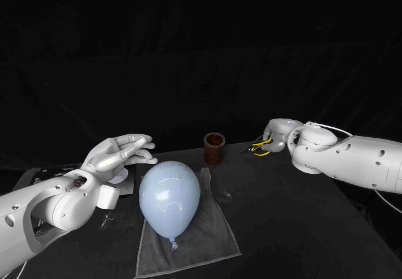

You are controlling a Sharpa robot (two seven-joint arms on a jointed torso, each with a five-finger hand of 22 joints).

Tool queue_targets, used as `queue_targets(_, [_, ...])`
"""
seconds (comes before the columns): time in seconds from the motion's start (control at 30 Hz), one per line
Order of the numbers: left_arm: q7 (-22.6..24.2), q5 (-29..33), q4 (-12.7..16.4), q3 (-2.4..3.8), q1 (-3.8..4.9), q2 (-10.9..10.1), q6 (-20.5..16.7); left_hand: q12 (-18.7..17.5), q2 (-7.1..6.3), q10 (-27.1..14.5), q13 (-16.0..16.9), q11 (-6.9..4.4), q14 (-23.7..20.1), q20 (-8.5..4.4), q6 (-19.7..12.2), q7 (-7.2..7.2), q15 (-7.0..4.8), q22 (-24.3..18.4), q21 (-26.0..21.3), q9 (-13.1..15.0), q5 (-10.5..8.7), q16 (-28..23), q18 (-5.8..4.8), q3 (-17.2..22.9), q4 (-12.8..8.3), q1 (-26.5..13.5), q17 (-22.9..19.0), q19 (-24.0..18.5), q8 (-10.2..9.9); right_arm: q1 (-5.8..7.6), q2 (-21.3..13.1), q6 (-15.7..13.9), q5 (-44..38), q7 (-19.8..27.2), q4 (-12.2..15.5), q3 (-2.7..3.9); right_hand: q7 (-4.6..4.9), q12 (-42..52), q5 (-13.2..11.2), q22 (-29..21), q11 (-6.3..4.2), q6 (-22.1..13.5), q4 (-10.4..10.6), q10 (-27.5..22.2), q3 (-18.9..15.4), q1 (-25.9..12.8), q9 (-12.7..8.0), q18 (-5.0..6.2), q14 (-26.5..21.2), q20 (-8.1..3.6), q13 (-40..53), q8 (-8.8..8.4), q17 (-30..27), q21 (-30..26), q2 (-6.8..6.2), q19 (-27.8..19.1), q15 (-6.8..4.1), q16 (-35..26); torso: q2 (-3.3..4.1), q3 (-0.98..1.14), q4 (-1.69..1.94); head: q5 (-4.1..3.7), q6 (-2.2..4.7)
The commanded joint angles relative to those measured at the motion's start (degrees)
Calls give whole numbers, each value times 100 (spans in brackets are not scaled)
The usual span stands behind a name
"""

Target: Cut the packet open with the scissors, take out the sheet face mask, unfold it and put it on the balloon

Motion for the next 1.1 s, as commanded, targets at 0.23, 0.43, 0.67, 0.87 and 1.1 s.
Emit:
queue_targets(0.23, [44, -39, -11, 3, 14, 34, 91, -40, 0, 38, -4, -17, -41, 9, 34, 456, 12, -6, 35, -6, -2, -18, 65, 12, -31, 49, 3, -13, -35, 238, -21, 250, -129, -113, 159, 6, -97, -29, 38, 41, -9, 506, 48, 6, 10, -5, 247, -52, 451, -7, 3, 413, 841, 50, 59, 45, -28, 30, -8, -6, -4, -12, 33])
queue_targets(0.43, [44, -44, -20, 3, 14, 50, 92, -40, 0, 38, -4, -17, -41, 9, 34, 456, 12, -6, 35, -6, -2, -18, 65, 12, -31, 49, 3, -13, -35, 364, -35, 327, -145, -133, 272, 6, -99, -31, 38, 43, -11, 506, 50, 5, 13, -4, 247, -53, 451, -7, 2, 414, 844, 51, 62, 45, -28, 31, 2, 1, 2, -24, 55])
queue_targets(0.67, [44, -45, -36, 3, 14, 64, 89, -40, 0, 38, -4, -17, -41, 9, 34, 456, 12, -6, 35, -6, -2, -18, 65, 12, -31, 49, 3, -13, -35, 495, -24, 421, -156, -143, 336, 5, -101, -39, 38, 57, -13, 504, 50, 2, 19, 0, 246, -56, 451, -8, -3, 416, 845, 63, 67, 50, -29, 32, -2, 0, 0, -18, 68])
queue_targets(0.87, [46, -45, -61, 2, 13, 91, 90, -40, 0, 38, -4, -17, -41, 9, 34, 456, 12, -6, 35, -6, -2, -18, 65, 12, -31, 49, 3, -13, -35, 715, 27, 519, -150, -141, 358, 5, -102, -42, 38, 85, -15, 503, 50, 0, 21, 2, 246, -62, 451, -9, -6, 416, 846, 89, 67, 61, -30, 32, -4, 4, -1, -21, 110])
queue_targets(1.1, [47, -46, -117, 2, 13, 145, 94, -40, 0, 38, -4, -17, -41, 9, 34, 456, 12, -6, 35, -6, -2, -18, 65, 12, -31, 49, 3, -13, -35, 993, 132, 625, -145, -153, 386, 5, -103, -36, 38, 95, -15, 502, 50, 4, 22, 3, 246, -65, 451, -9, 1, 417, 847, 98, 68, 64, -30, 32, -15, -8, -8, -27, 156])
